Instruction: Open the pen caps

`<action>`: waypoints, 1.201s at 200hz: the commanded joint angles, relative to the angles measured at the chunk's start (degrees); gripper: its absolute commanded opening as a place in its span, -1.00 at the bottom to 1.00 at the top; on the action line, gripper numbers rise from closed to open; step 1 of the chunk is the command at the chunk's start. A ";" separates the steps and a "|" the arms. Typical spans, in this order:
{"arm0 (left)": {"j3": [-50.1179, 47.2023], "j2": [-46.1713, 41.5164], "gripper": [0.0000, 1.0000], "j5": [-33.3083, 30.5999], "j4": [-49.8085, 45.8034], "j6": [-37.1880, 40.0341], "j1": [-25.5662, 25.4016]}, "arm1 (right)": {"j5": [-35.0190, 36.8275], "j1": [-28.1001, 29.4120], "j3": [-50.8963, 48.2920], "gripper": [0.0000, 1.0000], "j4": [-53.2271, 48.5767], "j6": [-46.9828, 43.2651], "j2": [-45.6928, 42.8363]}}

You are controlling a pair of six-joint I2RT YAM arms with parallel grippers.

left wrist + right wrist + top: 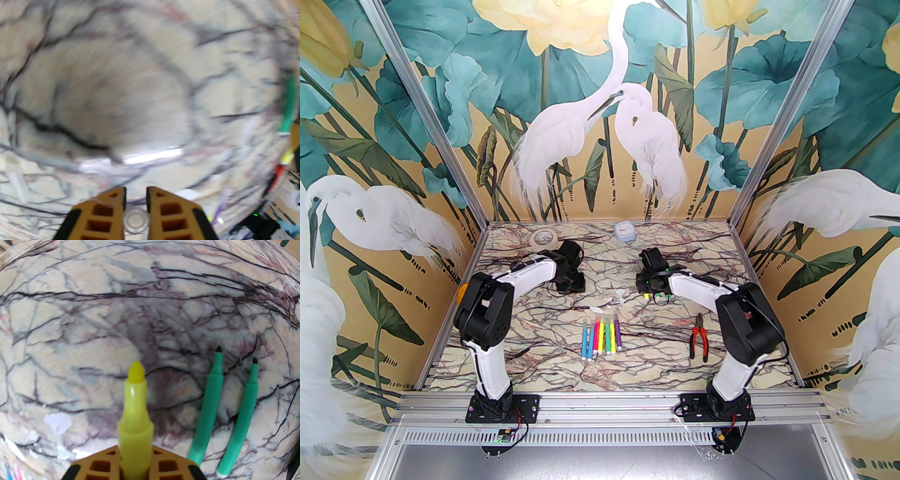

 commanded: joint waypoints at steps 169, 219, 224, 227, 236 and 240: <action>-1.22 4.00 -0.69 -14.84 -5.50 1.02 -0.30 | 8.12 -1.36 4.28 -0.50 -5.31 2.51 7.34; -1.22 3.94 -0.56 -15.99 -6.29 1.35 -0.32 | 8.59 -1.33 4.31 -0.43 -6.09 2.35 6.37; -1.23 3.94 -0.55 -16.01 -6.46 1.37 -0.30 | 8.60 -1.34 4.21 -0.42 -6.17 2.22 6.07; -1.23 3.89 -0.55 -16.09 -6.51 1.45 -0.30 | 8.59 -1.33 4.22 -0.41 -6.24 2.26 5.92; -1.27 3.79 -0.53 -16.11 -6.63 1.51 -0.30 | 8.46 -1.25 4.14 -0.40 -6.41 2.13 5.13; -1.23 3.68 -0.52 -16.11 -6.64 1.54 -0.30 | 8.38 -1.25 4.11 -0.39 -6.46 2.02 4.84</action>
